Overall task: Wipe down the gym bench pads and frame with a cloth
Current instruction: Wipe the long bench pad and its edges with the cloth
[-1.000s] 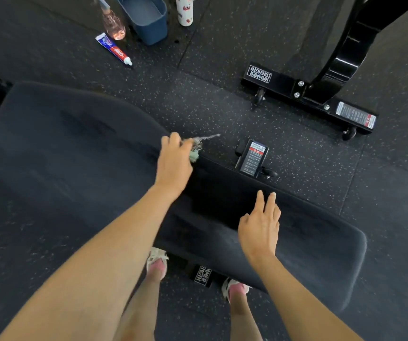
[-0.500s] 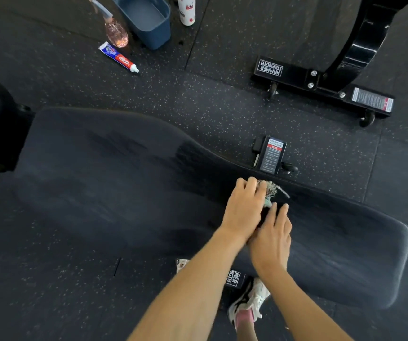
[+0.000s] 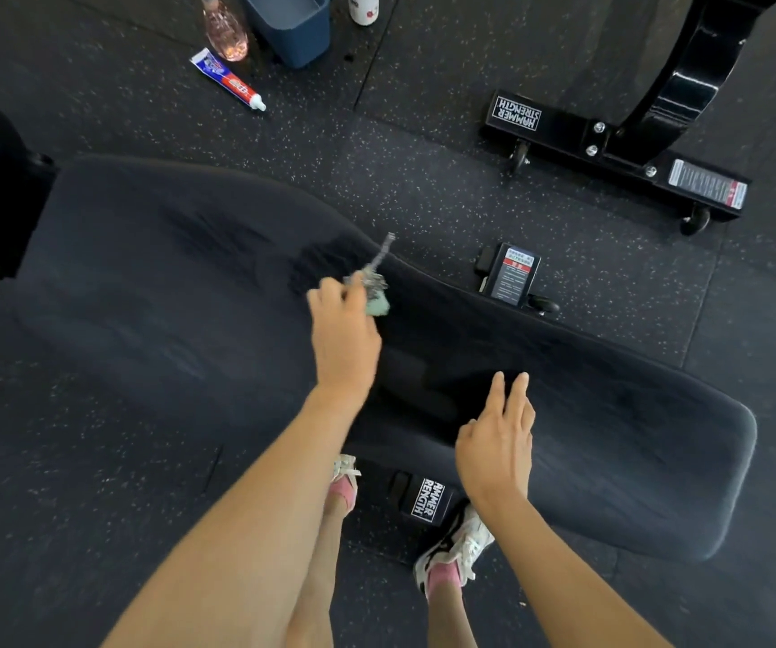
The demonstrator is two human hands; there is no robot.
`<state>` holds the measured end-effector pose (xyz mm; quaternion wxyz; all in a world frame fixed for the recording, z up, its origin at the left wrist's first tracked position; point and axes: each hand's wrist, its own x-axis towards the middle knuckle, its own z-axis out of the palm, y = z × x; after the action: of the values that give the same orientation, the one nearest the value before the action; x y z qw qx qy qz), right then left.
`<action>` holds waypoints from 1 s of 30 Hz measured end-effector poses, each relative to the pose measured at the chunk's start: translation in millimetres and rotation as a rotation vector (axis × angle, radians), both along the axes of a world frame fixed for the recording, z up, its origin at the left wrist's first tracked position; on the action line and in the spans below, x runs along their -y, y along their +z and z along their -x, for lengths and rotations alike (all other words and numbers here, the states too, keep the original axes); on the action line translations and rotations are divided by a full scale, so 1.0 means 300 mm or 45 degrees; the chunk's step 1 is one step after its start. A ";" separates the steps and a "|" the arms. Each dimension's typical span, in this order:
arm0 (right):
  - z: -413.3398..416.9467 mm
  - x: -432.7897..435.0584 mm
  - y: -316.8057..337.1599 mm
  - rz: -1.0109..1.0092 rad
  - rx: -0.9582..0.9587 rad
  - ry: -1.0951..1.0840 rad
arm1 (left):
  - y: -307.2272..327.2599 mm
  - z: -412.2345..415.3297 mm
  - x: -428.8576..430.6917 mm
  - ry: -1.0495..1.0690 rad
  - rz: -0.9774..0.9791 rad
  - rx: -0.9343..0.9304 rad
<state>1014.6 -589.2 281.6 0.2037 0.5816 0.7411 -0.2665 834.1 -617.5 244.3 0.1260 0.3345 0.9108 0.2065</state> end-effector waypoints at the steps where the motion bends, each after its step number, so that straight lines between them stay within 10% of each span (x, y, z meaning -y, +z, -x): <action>1: -0.012 0.008 0.002 0.002 0.002 0.014 | -0.004 -0.064 -0.006 -0.110 -0.043 0.022; 8: -0.066 0.027 0.020 0.028 0.002 0.126 | -0.005 -0.203 0.057 -0.726 -0.065 0.112; 17: -0.039 0.038 0.034 0.062 0.002 0.115 | 0.012 0.139 0.219 0.104 0.094 -0.041; 27: -0.082 0.088 0.022 0.067 0.055 0.062 | -0.008 -0.322 0.173 -0.947 -0.141 0.012; 30: -0.094 0.082 0.025 0.063 0.056 0.042 | -0.024 -0.117 0.216 -0.769 -0.098 -0.084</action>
<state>1042.9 -613.7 289.2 0.2387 0.5698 0.7390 -0.2686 869.3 -682.3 236.9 0.1394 0.6012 0.7652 0.1833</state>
